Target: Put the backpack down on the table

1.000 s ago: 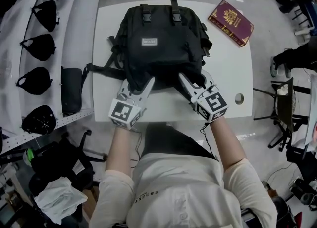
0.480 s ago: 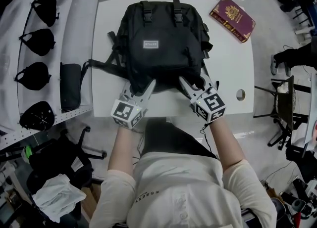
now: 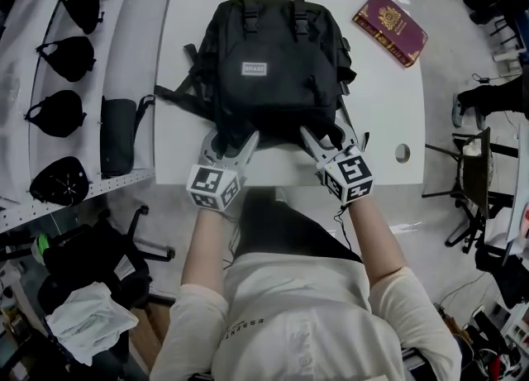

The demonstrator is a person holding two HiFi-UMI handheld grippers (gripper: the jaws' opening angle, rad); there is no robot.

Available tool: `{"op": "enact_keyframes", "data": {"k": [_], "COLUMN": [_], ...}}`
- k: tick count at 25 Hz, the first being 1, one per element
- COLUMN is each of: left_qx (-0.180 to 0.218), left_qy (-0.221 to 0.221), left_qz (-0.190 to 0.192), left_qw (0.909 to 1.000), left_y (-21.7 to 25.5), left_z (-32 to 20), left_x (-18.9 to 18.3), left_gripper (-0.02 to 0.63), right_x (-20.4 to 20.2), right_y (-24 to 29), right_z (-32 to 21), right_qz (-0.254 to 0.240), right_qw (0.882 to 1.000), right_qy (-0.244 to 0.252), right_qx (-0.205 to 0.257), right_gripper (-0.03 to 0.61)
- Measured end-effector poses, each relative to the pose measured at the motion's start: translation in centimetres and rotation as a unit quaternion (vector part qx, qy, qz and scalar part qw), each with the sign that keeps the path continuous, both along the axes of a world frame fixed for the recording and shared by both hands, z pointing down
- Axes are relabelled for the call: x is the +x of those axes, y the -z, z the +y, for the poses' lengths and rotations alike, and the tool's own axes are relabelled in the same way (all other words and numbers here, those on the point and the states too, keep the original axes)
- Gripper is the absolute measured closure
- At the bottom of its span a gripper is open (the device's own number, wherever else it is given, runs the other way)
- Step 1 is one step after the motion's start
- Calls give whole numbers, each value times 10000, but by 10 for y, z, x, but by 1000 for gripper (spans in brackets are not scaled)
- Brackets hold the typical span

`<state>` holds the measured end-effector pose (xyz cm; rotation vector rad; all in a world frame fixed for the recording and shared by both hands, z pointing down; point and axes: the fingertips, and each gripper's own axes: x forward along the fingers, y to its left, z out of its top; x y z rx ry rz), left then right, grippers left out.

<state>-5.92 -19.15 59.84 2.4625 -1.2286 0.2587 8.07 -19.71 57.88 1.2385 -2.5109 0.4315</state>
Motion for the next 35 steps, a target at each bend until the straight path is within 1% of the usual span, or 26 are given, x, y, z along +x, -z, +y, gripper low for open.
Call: {"op": "enact_keyframes", "data": {"k": [2, 5, 8, 10, 12, 15, 19, 21, 24, 27, 28, 29, 31, 34, 35], "left_qx": [-60, -14, 189, 240, 329, 548, 703, 789, 961, 1235, 1332, 1426, 1568, 1652, 1656], "left_qy": [215, 345, 549, 786, 915, 874, 705, 590, 372, 94, 25, -28, -102, -133, -141], "left_qz": [-95, -162, -337, -332, -308, -326, 7, -30, -203, -437, -514, -567, -621, -620, -603], "left_qw": [9997, 9993, 9977, 9961, 9948, 9941, 9950, 9951, 9945, 9913, 9898, 9882, 9856, 9842, 9842], "left_y": [-3, -1, 9, 18, 30, 54, 84, 99, 121, 146, 154, 162, 175, 193, 198], "left_z": [4, 12, 19, 24, 30, 38, 48, 54, 63, 73, 75, 77, 81, 87, 88], "left_x": [-9, -16, -27, -34, -37, -33, -25, -20, -9, 5, 9, 13, 19, 24, 25], "left_gripper": [351, 344, 345, 345, 345, 345, 345, 347, 354, 393, 435, 471, 502, 588, 598], "right_x": [6, 16, 23, 29, 31, 29, 18, 13, 7, 2, 1, 2, 5, 11, 13], "right_y": [3, 11, 13, 15, 20, 34, 64, 80, 103, 125, 132, 139, 151, 167, 173], "right_z": [1, 6, 15, 22, 29, 40, 49, 53, 61, 69, 71, 73, 76, 83, 84], "right_qz": [8, -83, -27, 28, 0, -44, -103, -151, -293, -402, -445, -509, -656, -700, -697], "right_qw": [9998, 9986, 9980, 9975, 9971, 9971, 9968, 9962, 9950, 9933, 9927, 9923, 9915, 9893, 9885], "right_qy": [-205, -440, -537, -620, -679, -640, -450, -333, -186, -52, -51, -84, -205, -350, -364], "right_qx": [71, 272, 323, 335, 339, 406, 648, 791, 933, 1080, 1116, 1125, 1107, 1232, 1292], "right_gripper": [368, 336, 334, 334, 334, 334, 334, 334, 336, 345, 368, 406, 485, 539, 548]}}
